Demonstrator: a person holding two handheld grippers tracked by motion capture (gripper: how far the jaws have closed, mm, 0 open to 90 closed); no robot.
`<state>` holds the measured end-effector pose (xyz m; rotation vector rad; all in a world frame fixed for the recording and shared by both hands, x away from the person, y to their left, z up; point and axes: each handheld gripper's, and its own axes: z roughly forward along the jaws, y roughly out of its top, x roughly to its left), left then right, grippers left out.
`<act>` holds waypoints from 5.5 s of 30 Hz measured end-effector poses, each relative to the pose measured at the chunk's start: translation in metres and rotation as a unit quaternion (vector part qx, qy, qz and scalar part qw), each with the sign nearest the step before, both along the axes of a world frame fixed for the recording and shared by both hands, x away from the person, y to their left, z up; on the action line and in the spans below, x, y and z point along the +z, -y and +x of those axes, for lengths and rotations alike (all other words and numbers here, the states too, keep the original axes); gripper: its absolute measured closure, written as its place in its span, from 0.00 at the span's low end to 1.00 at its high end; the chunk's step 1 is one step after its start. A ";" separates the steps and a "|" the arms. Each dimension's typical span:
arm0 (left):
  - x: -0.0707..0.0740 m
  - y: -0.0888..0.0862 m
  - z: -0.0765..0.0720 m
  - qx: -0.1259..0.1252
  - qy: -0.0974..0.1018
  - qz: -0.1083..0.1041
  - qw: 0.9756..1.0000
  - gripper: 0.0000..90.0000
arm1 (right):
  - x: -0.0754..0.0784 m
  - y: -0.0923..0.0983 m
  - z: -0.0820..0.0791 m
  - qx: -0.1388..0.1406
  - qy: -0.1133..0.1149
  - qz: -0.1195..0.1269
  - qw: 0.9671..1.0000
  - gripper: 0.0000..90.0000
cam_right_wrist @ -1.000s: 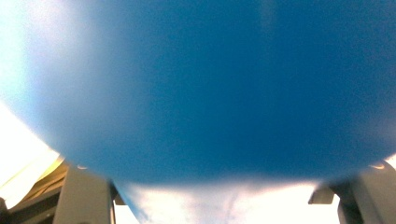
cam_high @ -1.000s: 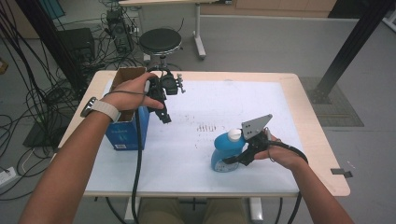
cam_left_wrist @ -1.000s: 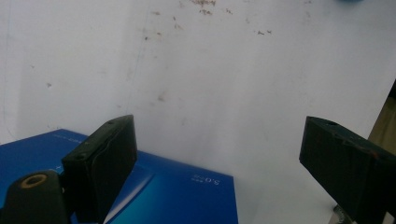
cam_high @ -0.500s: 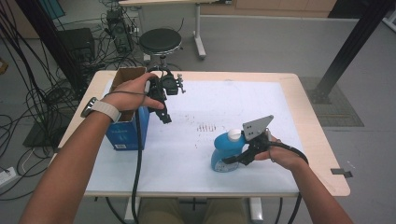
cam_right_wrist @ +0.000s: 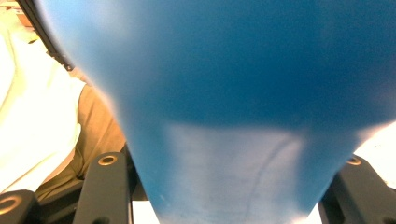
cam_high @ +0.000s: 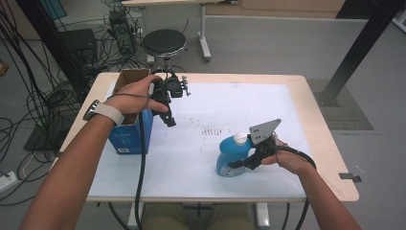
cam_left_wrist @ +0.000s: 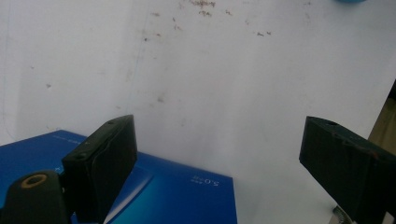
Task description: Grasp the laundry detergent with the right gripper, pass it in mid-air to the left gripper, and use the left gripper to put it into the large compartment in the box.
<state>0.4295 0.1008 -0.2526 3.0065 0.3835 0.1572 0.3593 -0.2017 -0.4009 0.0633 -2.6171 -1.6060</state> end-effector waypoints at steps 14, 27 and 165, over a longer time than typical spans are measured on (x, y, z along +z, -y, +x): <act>-0.001 0.001 -0.001 0.001 -0.001 -0.002 1.000 0.13 | -0.002 0.001 0.000 0.002 0.002 0.011 1.000 0.46; 0.000 0.001 -0.002 0.002 0.000 -0.002 1.000 0.13 | -0.004 0.002 0.002 -0.001 -0.005 0.020 1.000 0.47; 0.004 -0.001 -0.003 0.006 0.004 -0.002 1.000 0.13 | -0.003 0.001 0.004 0.002 -0.010 0.011 1.000 0.47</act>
